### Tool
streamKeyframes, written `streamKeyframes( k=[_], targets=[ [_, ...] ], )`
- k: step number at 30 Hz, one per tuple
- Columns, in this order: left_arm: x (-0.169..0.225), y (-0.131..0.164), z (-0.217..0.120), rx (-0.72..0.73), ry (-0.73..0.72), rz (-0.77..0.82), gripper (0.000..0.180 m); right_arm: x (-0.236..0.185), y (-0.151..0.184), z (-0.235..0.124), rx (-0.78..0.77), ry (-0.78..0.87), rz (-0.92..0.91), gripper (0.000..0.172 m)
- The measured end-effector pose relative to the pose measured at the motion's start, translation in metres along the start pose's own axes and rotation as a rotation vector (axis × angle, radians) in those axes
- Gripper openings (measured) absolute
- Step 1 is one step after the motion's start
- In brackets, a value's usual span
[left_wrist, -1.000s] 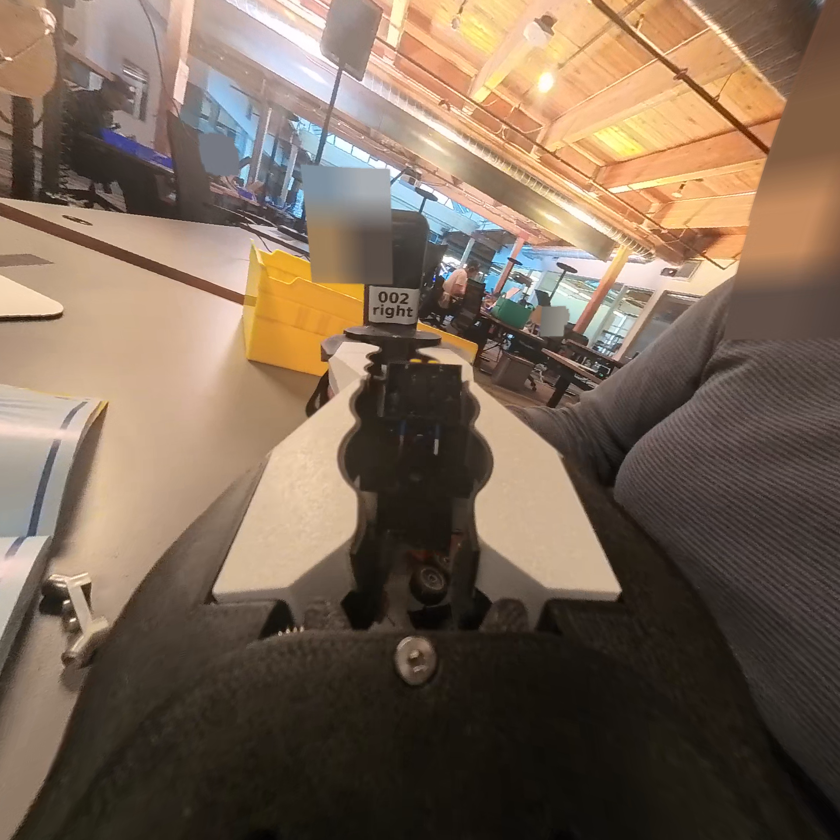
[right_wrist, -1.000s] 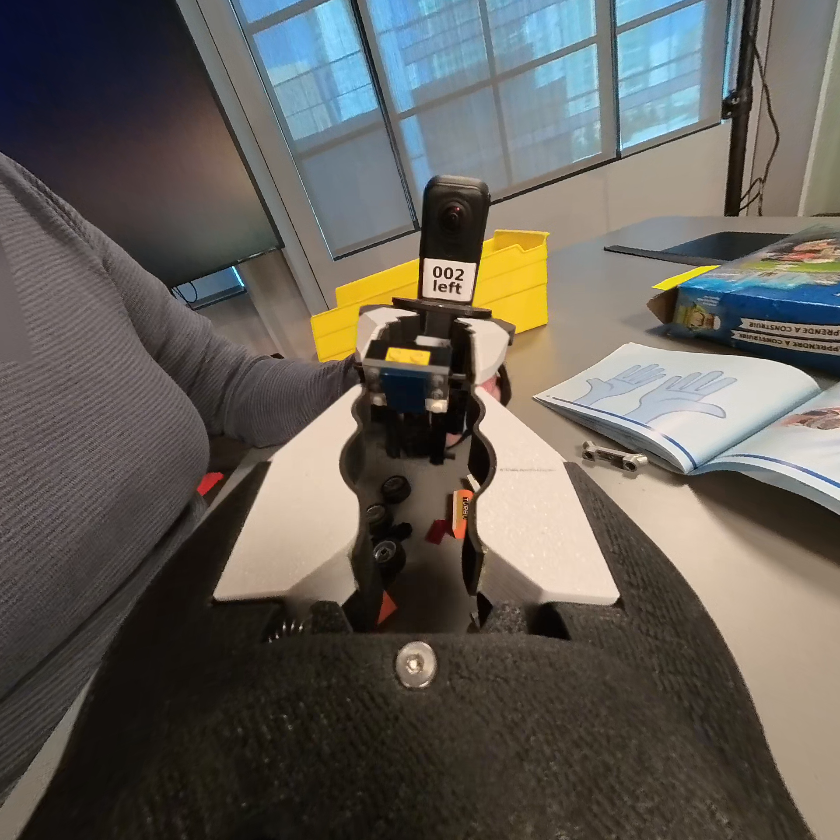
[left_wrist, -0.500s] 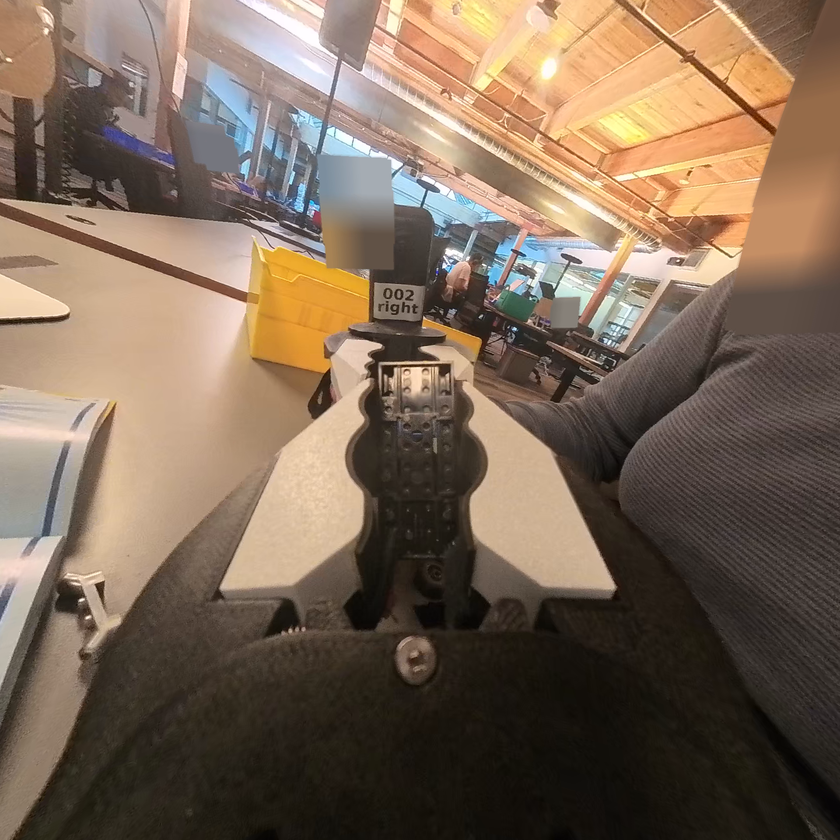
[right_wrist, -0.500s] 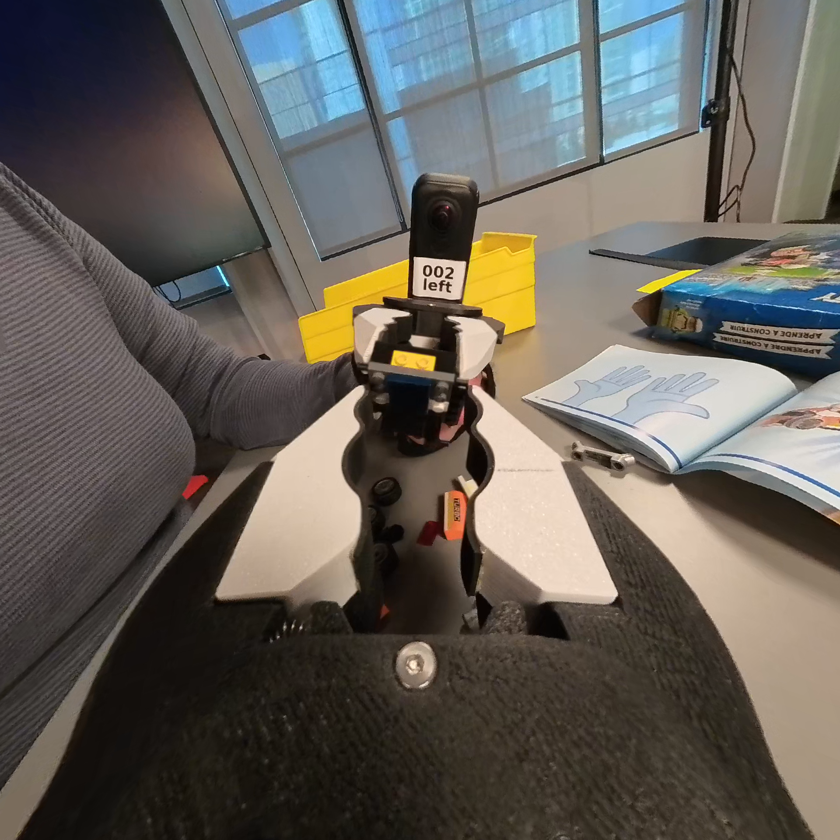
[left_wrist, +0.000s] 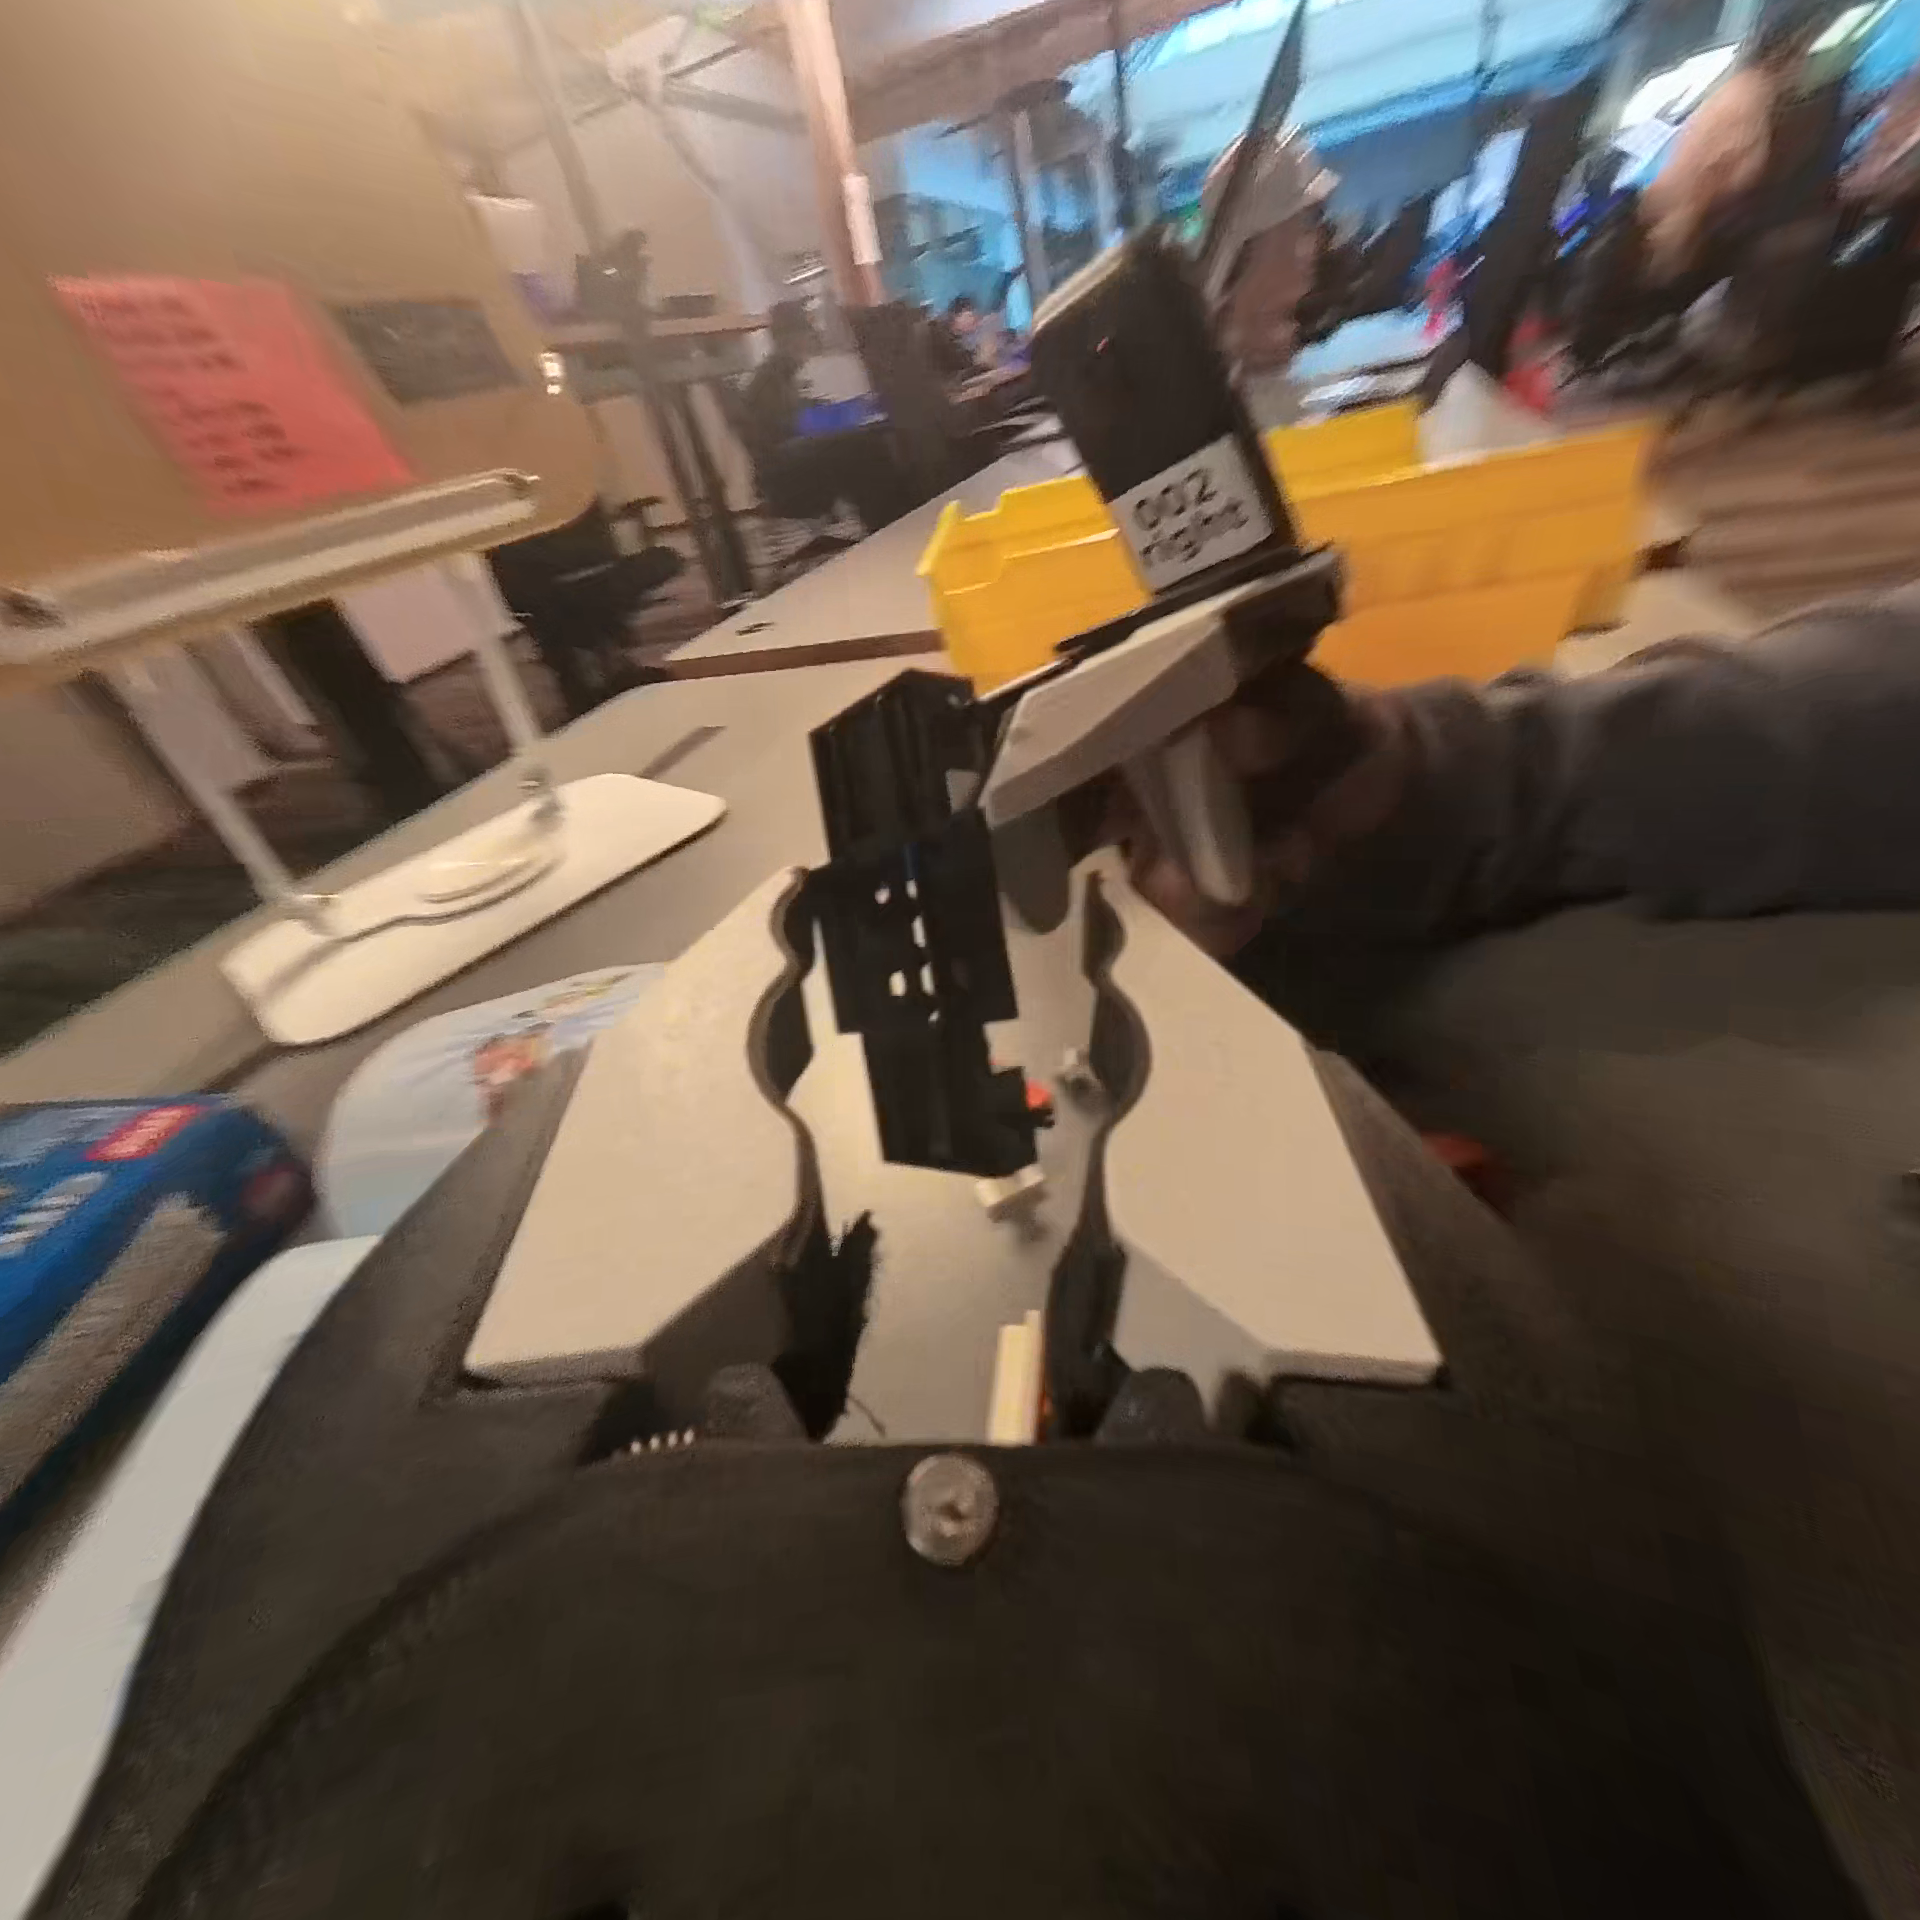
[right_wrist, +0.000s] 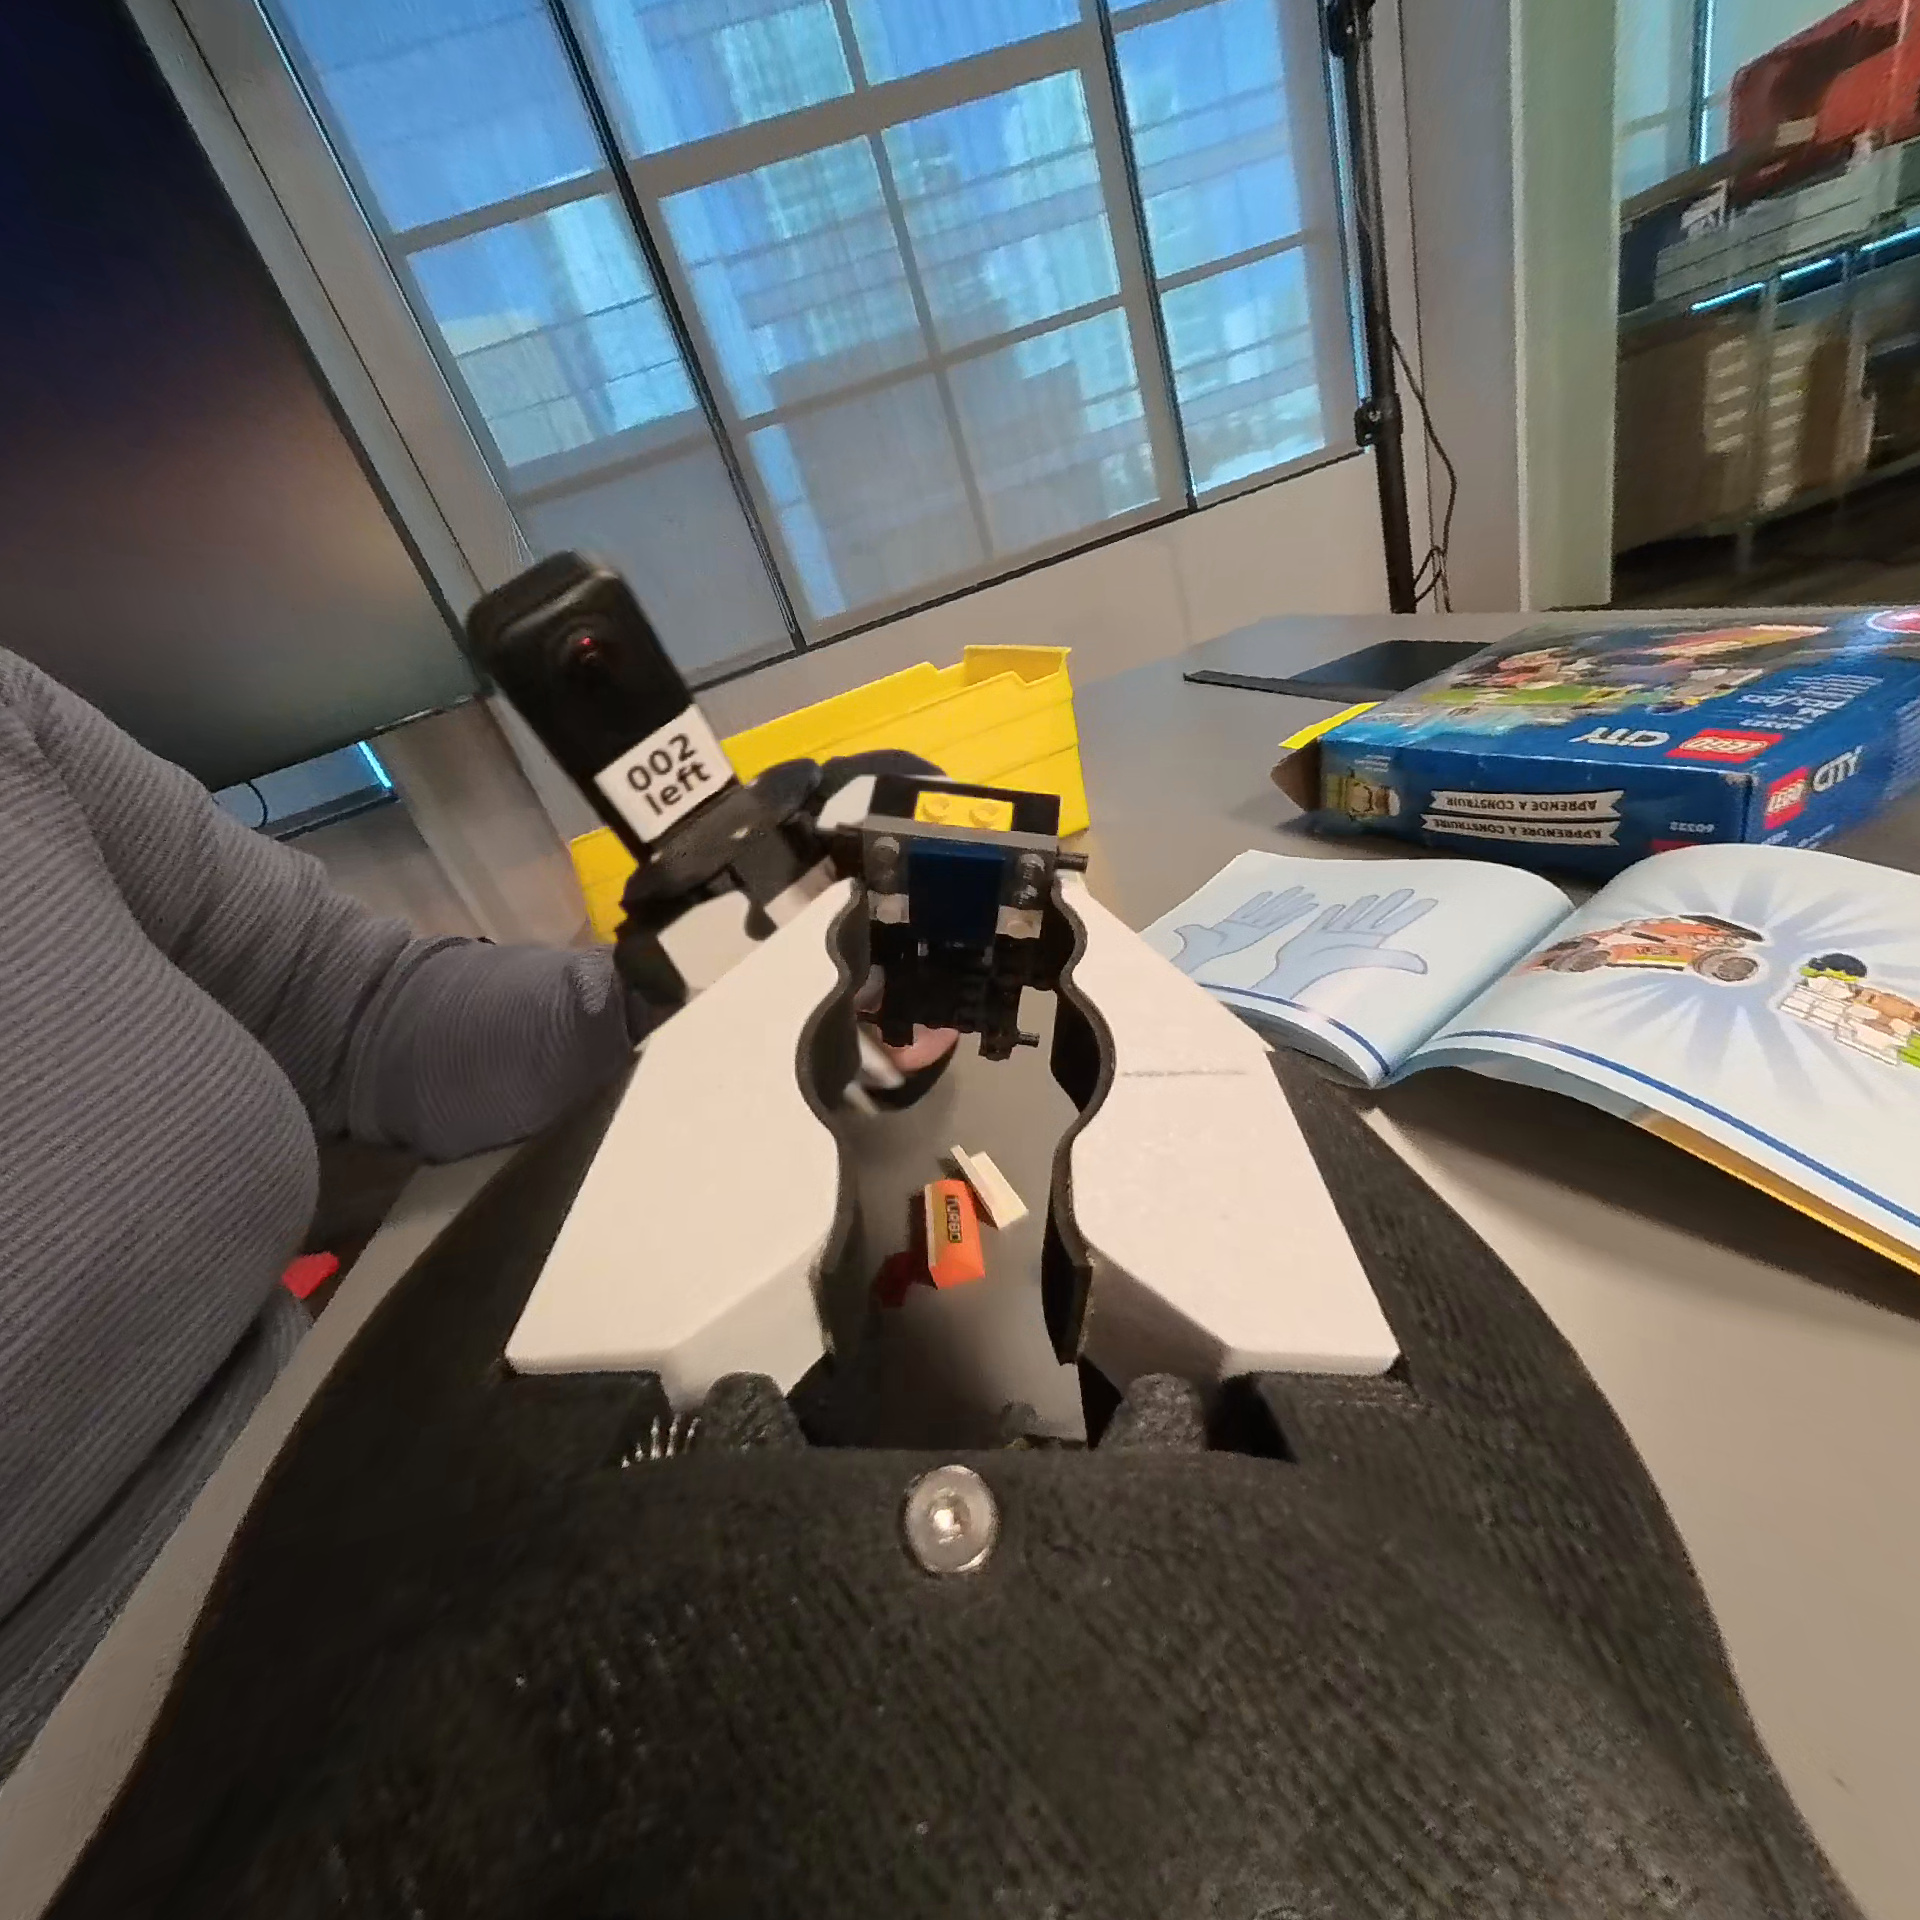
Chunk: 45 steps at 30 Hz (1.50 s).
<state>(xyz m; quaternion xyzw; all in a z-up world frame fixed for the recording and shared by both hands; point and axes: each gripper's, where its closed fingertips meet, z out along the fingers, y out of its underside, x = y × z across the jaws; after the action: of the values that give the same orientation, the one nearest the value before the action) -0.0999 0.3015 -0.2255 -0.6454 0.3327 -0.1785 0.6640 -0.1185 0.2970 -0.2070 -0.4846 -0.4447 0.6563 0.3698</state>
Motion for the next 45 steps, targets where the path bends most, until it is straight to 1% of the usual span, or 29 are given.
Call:
streamKeyframes(
  k=[3, 4, 5, 7, 8, 10, 12, 14, 18, 19, 21, 23, 27, 29, 32, 36, 37, 38, 39, 40, 41, 43, 44, 45],
  targets=[
    [-0.013, 0.006, 0.000, -0.041, -0.117, 0.106, 0.024, 0.003, 0.001, 0.000, 0.000, 0.019, -0.007, 0.032],
    [-0.018, 0.007, -0.001, -0.050, -0.149, 0.104, 0.014, 0.004, 0.001, 0.000, -0.001, 0.036, -0.017, 0.029],
    [-0.027, 0.008, -0.003, -0.062, -0.189, 0.082, 0.005, 0.008, -0.003, 0.000, 0.018, 0.073, -0.050, 0.033],
    [-0.030, 0.013, -0.004, -0.085, -0.157, 0.000, 0.005, 0.017, -0.011, -0.005, 0.048, 0.198, -0.202, 0.053],
    [-0.035, 0.013, -0.005, -0.080, -0.171, -0.046, 0.004, 0.019, -0.013, -0.007, 0.030, 0.253, -0.300, 0.056],
    [-0.039, 0.013, -0.006, -0.074, -0.170, -0.107, 0.004, 0.021, -0.014, -0.010, -0.031, 0.365, -0.535, 0.056],
    [-0.040, 0.014, -0.006, -0.077, -0.165, -0.134, 0.004, 0.019, -0.010, -0.007, -0.107, 0.442, -0.773, 0.051],
    [-0.037, 0.015, -0.005, -0.090, -0.145, -0.142, 0.004, 0.015, -0.006, -0.002, -0.157, 0.484, -0.933, 0.049],
    [-0.031, 0.018, -0.001, -0.115, -0.123, -0.146, 0.004, 0.017, -0.001, 0.004, -0.240, 0.568, -1.113, 0.051],
    [-0.033, 0.018, -0.001, -0.121, -0.133, -0.156, 0.004, 0.018, -0.001, 0.003, -0.260, 0.589, -1.160, 0.048],
    [-0.031, 0.019, -0.001, -0.123, -0.114, -0.200, 0.004, 0.020, -0.001, 0.003, -0.289, 0.634, -1.247, 0.033],
    [-0.030, 0.021, 0.001, -0.140, -0.101, -0.239, 0.004, 0.019, 0.000, 0.005, -0.305, 0.648, -1.311, 0.030],
    [-0.026, 0.025, 0.003, -0.174, -0.098, -0.225, 0.004, 0.020, 0.001, 0.004, -0.323, 0.654, -1.320, 0.027],
    [-0.028, 0.028, 0.003, -0.189, -0.102, -0.231, 0.003, 0.022, 0.002, 0.003, -0.356, 0.648, -1.249, 0.023],
    [-0.028, 0.030, 0.002, -0.204, -0.097, -0.229, 0.003, 0.024, 0.004, 0.003, -0.409, 0.619, -1.170, 0.022],
    [-0.028, 0.037, 0.003, -0.261, -0.110, -0.167, 0.002, 0.025, 0.009, -0.005, -0.464, 0.549, -1.066, 0.000],
    [-0.035, 0.044, -0.001, -0.302, -0.148, -0.098, 0.003, 0.022, 0.010, -0.007, -0.464, 0.504, -1.041, 0.000],
    [-0.034, 0.038, -0.002, -0.268, -0.136, -0.078, 0.003, 0.024, 0.013, -0.009, -0.475, 0.500, -1.001, 0.000],
    [-0.028, 0.032, 0.001, -0.235, -0.095, -0.153, 0.003, 0.025, 0.016, -0.007, -0.474, 0.487, -1.002, 0.000],
    [-0.027, 0.030, 0.004, -0.222, -0.096, -0.214, 0.003, 0.025, 0.025, -0.004, -0.500, 0.466, -0.992, 0.000],
    [-0.027, 0.035, 0.005, -0.245, -0.094, -0.204, 0.003, 0.027, 0.033, -0.001, -0.523, 0.457, -0.980, 0.000],
    [-0.029, 0.042, 0.006, -0.297, -0.123, -0.192, 0.003, 0.027, 0.033, 0.004, -0.488, 0.482, -1.049, 0.000],
    [-0.032, 0.045, 0.006, -0.309, -0.152, -0.205, 0.003, 0.027, 0.032, 0.005, -0.479, 0.491, -1.079, 0.004],
    [-0.036, 0.046, 0.005, -0.313, -0.172, -0.224, 0.003, 0.027, 0.031, 0.005, -0.468, 0.505, -1.087, 0.018]
  ],
)
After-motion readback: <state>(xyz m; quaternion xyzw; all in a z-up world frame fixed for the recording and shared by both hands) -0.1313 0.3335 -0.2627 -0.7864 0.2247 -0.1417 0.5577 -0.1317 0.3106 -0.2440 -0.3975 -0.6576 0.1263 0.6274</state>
